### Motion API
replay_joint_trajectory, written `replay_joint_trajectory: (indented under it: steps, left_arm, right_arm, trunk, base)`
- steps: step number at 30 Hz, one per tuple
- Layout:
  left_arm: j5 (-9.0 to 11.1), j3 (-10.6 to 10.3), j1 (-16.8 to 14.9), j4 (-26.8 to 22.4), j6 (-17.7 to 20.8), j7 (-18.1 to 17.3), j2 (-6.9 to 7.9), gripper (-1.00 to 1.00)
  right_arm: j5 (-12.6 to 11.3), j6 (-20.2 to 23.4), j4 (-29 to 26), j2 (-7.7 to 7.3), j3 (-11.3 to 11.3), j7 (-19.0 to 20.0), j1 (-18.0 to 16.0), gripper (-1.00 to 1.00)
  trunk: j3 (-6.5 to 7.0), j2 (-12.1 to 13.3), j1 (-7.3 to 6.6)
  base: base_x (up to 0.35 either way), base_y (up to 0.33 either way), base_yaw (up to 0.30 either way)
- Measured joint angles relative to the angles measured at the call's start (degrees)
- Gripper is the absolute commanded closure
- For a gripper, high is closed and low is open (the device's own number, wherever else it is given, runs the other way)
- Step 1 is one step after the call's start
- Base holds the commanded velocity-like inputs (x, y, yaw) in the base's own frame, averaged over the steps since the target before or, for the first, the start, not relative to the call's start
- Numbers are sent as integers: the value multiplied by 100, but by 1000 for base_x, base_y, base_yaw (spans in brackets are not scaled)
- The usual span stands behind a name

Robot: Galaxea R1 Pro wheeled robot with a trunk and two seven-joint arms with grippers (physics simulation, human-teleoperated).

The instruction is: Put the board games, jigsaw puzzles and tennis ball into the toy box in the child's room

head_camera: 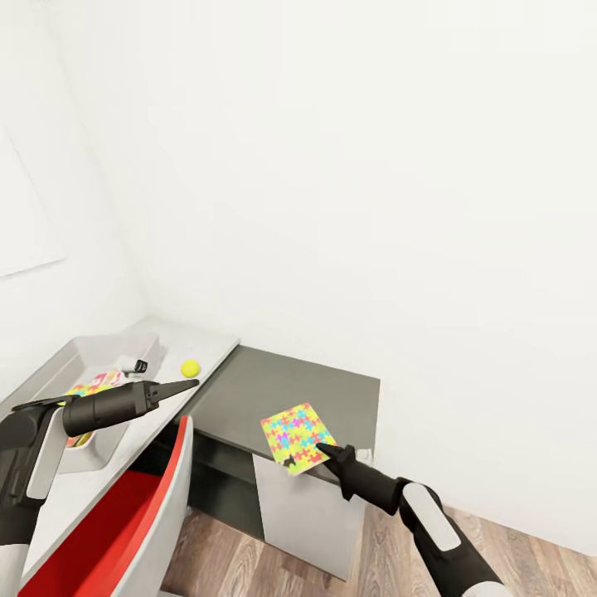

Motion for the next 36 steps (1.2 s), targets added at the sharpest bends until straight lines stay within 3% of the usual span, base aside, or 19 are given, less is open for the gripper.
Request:
replay_joint_trajectory:
  steps: [6,17,32,36]
  left_arm:
    - [0,5,0,-1,0,0,0,-100]
    - [0,2,0,1,0,0,0,-100]
    - [-8,0,1,3,0,3,0,-100]
    - [-8,0,1,4,0,4,-1,-100]
  right_arm:
    - [-16,113,-333,-99,-14,48,52,100]
    - [-2,111,-391,-111,-16,75,81,100]
    - [40,69,-519,-145,-39,514,103,100]
    - [81,98,-771,-307,-37,380,98,100]
  trunk:
    - [108,241,-132]
    - [306,683,-374]
    - [577,1286,-704]
    - [649,1447,-792]
  base:
    - [0,0,0]
    - [0,0,0]
    - [0,0,0]
    - [0,0,0]
